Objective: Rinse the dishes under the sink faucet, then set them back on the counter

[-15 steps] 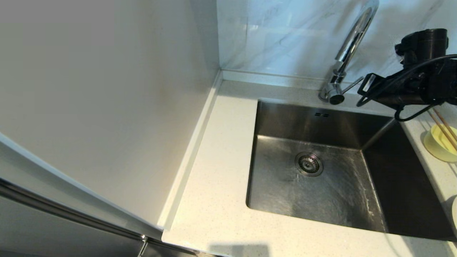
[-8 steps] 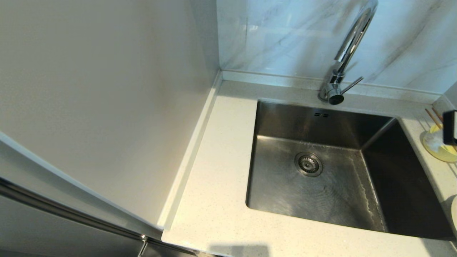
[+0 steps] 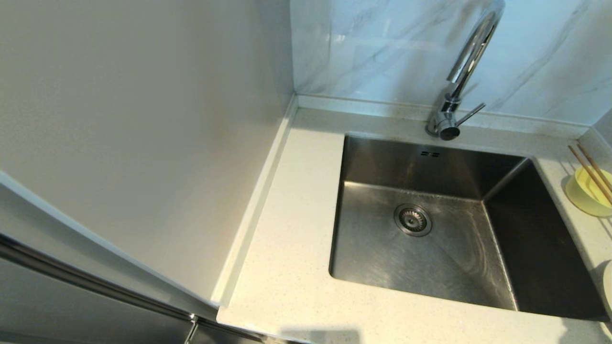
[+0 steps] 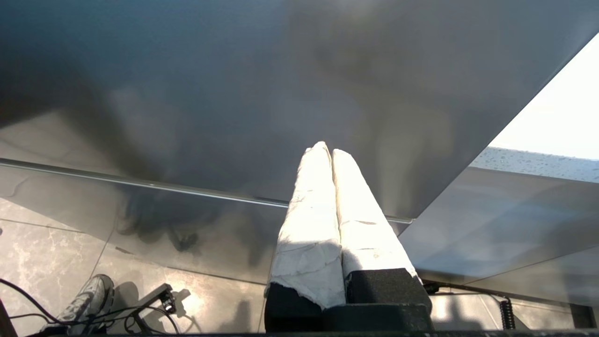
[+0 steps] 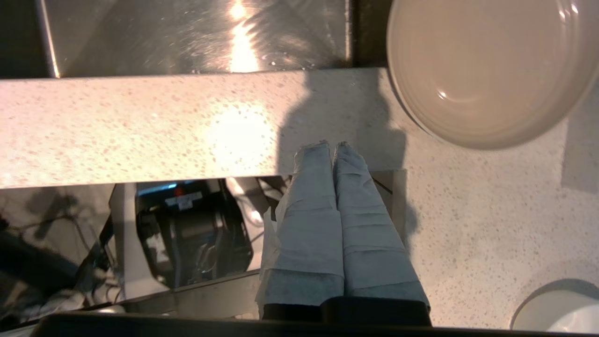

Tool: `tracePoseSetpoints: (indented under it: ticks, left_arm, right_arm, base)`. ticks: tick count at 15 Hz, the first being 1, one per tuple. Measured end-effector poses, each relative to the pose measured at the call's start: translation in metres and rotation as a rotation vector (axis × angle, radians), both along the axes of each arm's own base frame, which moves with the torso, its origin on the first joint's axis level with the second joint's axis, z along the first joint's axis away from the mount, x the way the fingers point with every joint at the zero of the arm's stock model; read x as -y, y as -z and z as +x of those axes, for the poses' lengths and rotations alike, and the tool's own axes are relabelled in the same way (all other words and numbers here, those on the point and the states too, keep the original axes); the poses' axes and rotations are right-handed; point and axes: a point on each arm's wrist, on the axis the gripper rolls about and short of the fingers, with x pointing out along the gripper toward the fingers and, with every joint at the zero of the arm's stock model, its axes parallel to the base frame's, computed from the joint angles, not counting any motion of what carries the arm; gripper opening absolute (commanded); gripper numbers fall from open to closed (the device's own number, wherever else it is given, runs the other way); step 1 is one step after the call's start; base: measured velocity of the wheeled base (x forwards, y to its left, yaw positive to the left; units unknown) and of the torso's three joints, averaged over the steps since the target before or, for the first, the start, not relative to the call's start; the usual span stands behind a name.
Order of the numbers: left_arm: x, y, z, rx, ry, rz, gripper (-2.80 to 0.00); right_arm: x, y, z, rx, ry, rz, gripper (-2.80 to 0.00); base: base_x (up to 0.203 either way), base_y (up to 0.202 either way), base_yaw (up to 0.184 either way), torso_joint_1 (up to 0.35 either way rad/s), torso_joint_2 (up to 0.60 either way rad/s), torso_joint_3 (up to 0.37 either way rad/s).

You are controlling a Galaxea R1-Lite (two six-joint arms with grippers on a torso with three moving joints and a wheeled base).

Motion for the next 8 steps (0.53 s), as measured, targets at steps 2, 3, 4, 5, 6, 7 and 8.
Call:
tracePoseSetpoints:
  ticks: [2, 3, 4, 5, 6, 7, 8]
  left_arm:
    - [0.000, 0.000, 0.000, 0.000, 0.000, 0.000, -2.80]
    - [0.000, 0.000, 0.000, 0.000, 0.001, 0.000, -2.80]
    - [0.000, 0.000, 0.000, 0.000, 0.000, 0.000, -2.80]
    - [0.000, 0.000, 0.000, 0.000, 0.000, 0.000, -2.80]
    - [0.000, 0.000, 0.000, 0.000, 0.001, 0.000, -2.80]
    - [0.000, 0.000, 0.000, 0.000, 0.000, 0.000, -2.80]
    - [0.000, 0.000, 0.000, 0.000, 0.001, 0.000, -2.80]
  right_arm:
    - [0.000, 0.012, -0.021, 0.066, 0.034, -0.021, -2.80]
    - [0.001, 0.021, -0.032, 0.093, 0.060, -0.035, -2.80]
    - [0.001, 0.032, -0.040, 0.105, 0.098, -0.048, -2.80]
    - [0.001, 0.048, -0.046, 0.110, 0.140, -0.057, -2.80]
    - [0.000, 0.065, -0.050, 0.113, 0.180, -0.055, -2.80]
    - [0.000, 0.078, -0.050, 0.138, 0.221, -0.036, -2.80]
    - [0.000, 0.082, -0.049, 0.198, 0.238, -0.013, -2.80]
  base:
    - [0.000, 0.000, 0.000, 0.000, 0.00, 0.000]
    - [0.000, 0.000, 0.000, 0.000, 0.00, 0.000]
    - [0.000, 0.000, 0.000, 0.000, 0.00, 0.000]
    - [0.000, 0.000, 0.000, 0.000, 0.00, 0.000]
    - [0.000, 0.000, 0.000, 0.000, 0.00, 0.000]
    - [0.000, 0.000, 0.000, 0.000, 0.00, 0.000]
    - [0.000, 0.000, 0.000, 0.000, 0.00, 0.000]
